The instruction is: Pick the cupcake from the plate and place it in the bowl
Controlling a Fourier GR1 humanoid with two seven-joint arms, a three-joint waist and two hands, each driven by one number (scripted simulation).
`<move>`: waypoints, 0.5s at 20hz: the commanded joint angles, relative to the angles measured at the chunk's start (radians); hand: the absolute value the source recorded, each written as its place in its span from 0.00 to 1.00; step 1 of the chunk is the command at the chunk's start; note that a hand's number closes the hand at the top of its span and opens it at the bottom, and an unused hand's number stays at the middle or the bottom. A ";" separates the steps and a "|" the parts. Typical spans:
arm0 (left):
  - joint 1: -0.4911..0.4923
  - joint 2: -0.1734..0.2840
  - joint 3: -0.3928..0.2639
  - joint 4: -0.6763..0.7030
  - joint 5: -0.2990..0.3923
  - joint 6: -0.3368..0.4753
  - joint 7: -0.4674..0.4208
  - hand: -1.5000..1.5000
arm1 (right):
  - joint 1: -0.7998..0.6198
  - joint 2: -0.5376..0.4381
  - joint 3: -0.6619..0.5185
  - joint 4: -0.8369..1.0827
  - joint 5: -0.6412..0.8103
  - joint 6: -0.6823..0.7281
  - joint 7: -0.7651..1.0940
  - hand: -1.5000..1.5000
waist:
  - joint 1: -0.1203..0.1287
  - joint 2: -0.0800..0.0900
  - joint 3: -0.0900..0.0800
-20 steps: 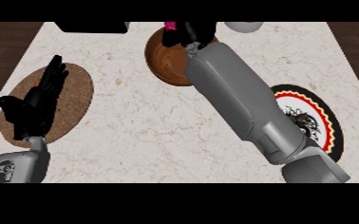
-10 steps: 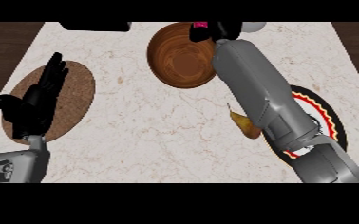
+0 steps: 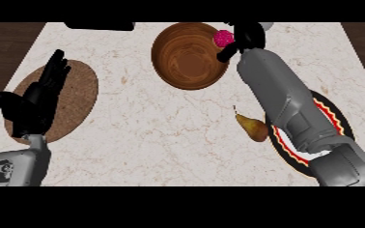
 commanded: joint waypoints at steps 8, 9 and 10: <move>0.028 -0.006 0.006 -0.022 0.000 0.005 0.012 0.50 | 0.100 -0.017 -0.349 -0.189 -0.355 -0.110 -0.386 0.00 | -0.018 -0.007 0.005; 0.027 -0.020 0.004 0.007 -0.009 0.015 -0.025 0.50 | 0.074 -0.030 -0.384 -0.206 -0.394 -0.072 -0.397 0.00 | -0.024 -0.006 0.003; 0.010 -0.008 0.012 0.002 -0.004 0.013 0.004 0.50 | 0.091 -0.030 -0.419 -0.223 -0.433 -0.068 -0.419 0.00 | -0.032 -0.009 0.003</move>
